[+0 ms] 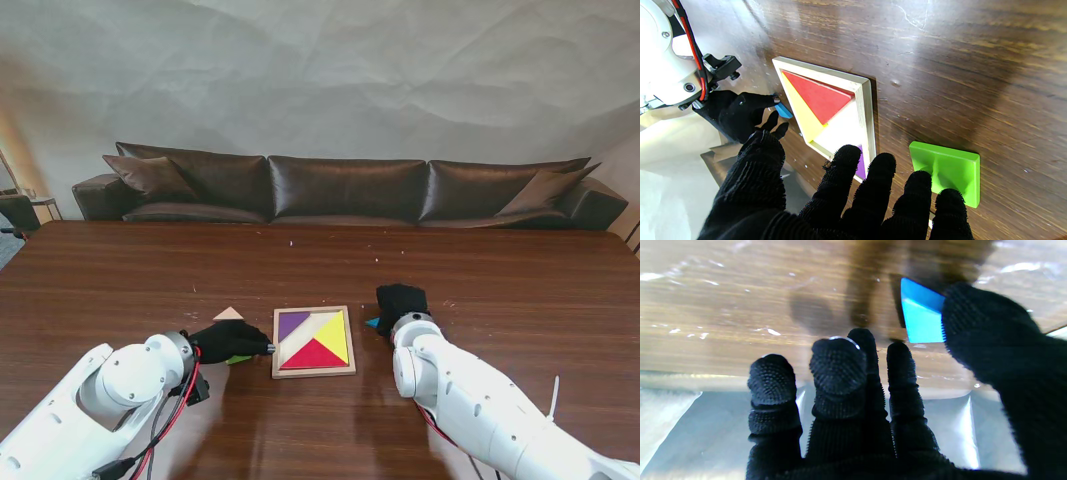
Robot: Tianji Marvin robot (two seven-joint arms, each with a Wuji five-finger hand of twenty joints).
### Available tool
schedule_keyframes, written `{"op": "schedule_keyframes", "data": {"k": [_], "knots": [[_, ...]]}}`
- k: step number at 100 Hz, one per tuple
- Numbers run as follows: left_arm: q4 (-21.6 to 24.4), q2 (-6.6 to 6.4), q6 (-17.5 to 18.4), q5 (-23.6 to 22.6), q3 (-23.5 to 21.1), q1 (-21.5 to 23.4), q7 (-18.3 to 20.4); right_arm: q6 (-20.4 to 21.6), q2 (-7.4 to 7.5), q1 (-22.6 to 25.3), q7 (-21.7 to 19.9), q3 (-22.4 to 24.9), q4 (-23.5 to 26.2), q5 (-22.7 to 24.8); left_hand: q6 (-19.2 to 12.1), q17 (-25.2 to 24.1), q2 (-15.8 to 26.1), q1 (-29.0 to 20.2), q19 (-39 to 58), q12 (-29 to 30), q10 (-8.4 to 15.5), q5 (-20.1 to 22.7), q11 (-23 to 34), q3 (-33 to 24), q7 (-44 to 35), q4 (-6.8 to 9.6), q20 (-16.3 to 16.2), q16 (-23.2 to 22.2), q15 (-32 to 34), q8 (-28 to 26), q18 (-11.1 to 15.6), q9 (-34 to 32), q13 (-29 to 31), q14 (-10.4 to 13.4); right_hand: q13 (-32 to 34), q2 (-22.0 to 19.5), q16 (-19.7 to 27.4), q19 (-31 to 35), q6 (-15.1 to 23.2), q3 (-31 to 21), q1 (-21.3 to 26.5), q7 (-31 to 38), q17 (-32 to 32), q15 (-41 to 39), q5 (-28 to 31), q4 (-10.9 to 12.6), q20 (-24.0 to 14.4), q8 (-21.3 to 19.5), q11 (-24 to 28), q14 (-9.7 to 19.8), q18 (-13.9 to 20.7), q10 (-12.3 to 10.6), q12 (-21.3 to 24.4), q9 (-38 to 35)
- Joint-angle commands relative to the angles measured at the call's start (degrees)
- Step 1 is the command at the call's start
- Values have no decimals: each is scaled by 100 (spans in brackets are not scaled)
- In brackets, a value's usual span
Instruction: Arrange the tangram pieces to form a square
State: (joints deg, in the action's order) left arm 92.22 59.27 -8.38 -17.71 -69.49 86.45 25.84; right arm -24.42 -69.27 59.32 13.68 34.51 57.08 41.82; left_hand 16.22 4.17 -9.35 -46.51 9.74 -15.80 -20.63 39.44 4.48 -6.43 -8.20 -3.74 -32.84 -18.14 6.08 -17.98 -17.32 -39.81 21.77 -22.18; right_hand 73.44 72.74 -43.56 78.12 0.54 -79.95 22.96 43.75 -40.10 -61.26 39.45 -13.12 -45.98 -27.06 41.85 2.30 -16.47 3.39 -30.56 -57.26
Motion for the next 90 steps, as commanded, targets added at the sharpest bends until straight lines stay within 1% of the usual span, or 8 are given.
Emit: {"op": "schedule_keyframes", "data": {"k": [1, 13, 23, 46, 55, 63, 70, 90], "knots": [[-11, 9, 7, 21, 11, 4, 124, -70, 91, 250, -164, -53, -90, 19, 18, 34, 195, -111, 91, -58, -64, 48, 45, 22, -22, 169, -64, -75, 88, -23, -103, -71, 108, -75, 195, -54, 26, 231, -34, 142, 171, 108, -636, 31, 577, 27, -87, 196, -83, -74, -255, 168, 125, -170], [-18, 7, 9, 31, 24, -4, 135, -155, 115, 326, -139, 8, 14, 105, 15, 33, 192, -119, 90, -57, -57, 49, 43, 18, -22, 170, -64, -76, 90, -23, -99, -65, 113, -84, 195, -32, 7, 197, -17, 154, 142, 144, -680, 28, 621, 24, -45, 169, -233, -82, -304, 247, 255, -291], [-23, 6, 17, 34, 29, -9, 143, -184, 110, 348, -91, 13, 29, 135, 11, 34, 197, -115, 90, -58, -55, 40, 44, 19, -18, 169, -64, -76, 88, -22, -96, -68, 110, -76, 200, -62, -6, 190, -33, 160, 129, 158, -711, 11, 703, 26, -30, 161, -279, -71, -319, 255, 302, -362], [-30, 7, 18, 36, 39, -13, 137, -233, -10, 343, 22, -14, -82, -92, 1, 38, 196, -112, 92, -58, -44, 49, 45, 18, -22, 169, -64, -77, 90, -23, -92, -69, 112, -77, 195, -180, 9, 186, -140, 212, -41, -50, -710, 47, 555, 20, -16, 254, -314, -89, -313, 259, 324, -263], [-38, 5, 13, 45, 54, -25, 150, -275, -36, 327, 20, -36, -101, -138, 10, 37, 195, -119, 91, -59, -58, 52, 46, 15, -24, 170, -64, -76, 91, -23, -101, -74, 114, -83, 195, -232, 7, 183, -230, 243, -66, -173, -693, 50, 464, 24, -14, 340, -311, -109, -311, 281, 325, -238], [-41, 4, 9, 46, 61, -31, 158, -313, -51, 328, 14, -40, -99, -172, 7, 38, 197, -115, 91, -59, -45, 41, 45, 16, -19, 170, -64, -76, 90, -22, -95, -71, 111, -77, 197, -281, -1, 192, -219, 253, -92, -146, -690, 35, 532, 29, -19, 368, -293, -115, -319, 296, 324, -275], [-41, 4, 2, 47, 63, -31, 156, -338, -75, 330, 30, -40, -115, -217, 12, 36, 193, -118, 90, -59, -47, 48, 46, 14, -23, 170, -63, -76, 91, -23, -98, -72, 113, -78, 198, -369, -8, 200, -214, 265, -97, -119, -687, 20, 554, 37, -22, 394, -299, -148, -325, 311, 332, -287], [-44, 4, -7, 51, 74, -40, 162, -407, -147, 301, 101, -67, -188, -313, 14, 34, 197, -113, 89, -59, -48, 50, 44, 13, -23, 169, -63, -76, 90, -22, -96, -68, 109, -73, 197, -675, -8, 217, -224, 340, -204, -83, -699, -3, 566, 61, -17, 459, -302, -128, -344, 329, 339, -321]]}}
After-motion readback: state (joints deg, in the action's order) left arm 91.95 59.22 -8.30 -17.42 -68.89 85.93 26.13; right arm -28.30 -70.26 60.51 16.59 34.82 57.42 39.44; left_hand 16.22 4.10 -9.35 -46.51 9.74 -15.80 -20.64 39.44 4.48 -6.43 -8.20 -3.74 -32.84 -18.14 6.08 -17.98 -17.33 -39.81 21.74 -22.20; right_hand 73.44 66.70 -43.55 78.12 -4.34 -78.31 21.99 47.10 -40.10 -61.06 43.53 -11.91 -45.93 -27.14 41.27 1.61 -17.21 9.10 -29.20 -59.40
